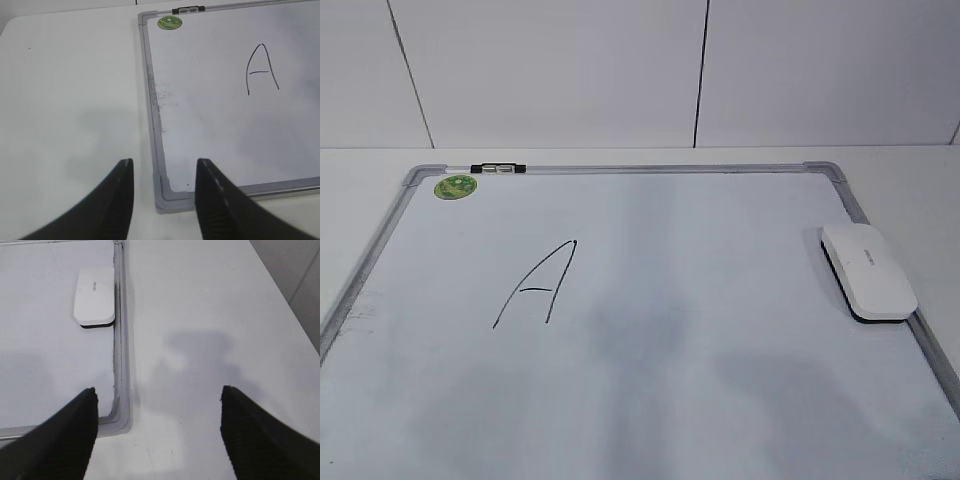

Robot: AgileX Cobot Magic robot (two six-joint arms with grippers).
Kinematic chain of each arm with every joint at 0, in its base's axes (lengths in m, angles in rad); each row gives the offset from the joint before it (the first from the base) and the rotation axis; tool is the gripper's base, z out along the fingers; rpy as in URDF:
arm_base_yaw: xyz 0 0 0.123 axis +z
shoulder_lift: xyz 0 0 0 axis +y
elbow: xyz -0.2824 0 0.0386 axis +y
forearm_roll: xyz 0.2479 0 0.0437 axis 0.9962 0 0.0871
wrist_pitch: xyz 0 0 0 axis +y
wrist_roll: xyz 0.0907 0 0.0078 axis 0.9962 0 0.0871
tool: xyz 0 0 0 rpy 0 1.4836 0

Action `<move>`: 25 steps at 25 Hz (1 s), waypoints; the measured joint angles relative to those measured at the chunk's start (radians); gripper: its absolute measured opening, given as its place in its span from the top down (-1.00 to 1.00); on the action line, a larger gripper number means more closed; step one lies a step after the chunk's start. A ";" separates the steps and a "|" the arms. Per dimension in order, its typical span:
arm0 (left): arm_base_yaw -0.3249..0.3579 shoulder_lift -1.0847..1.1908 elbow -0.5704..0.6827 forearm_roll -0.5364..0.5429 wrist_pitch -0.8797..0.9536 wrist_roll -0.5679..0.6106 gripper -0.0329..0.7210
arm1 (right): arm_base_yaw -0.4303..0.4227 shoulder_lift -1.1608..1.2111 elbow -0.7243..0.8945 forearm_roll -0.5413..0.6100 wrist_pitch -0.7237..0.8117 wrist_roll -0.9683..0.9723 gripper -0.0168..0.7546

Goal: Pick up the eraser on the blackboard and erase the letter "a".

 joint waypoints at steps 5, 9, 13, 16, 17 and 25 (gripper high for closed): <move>0.000 0.000 0.000 0.000 0.000 0.000 0.10 | 0.000 0.000 0.000 0.000 0.000 0.000 -0.54; 0.000 0.000 0.000 0.000 0.000 0.000 0.11 | 0.000 0.000 0.000 0.000 0.000 0.000 -0.53; 0.000 0.000 0.000 0.000 0.000 0.000 0.12 | 0.000 0.000 0.000 0.000 0.000 0.000 -0.53; 0.000 0.000 0.000 0.000 0.000 0.000 0.12 | 0.000 0.000 0.000 0.000 0.000 0.000 -0.53; 0.000 0.000 0.000 0.000 0.000 0.000 0.12 | 0.000 0.000 0.000 0.000 0.000 0.000 -0.53; 0.000 0.000 0.000 0.000 0.002 0.000 0.13 | 0.000 0.000 0.000 0.000 0.000 0.000 -0.53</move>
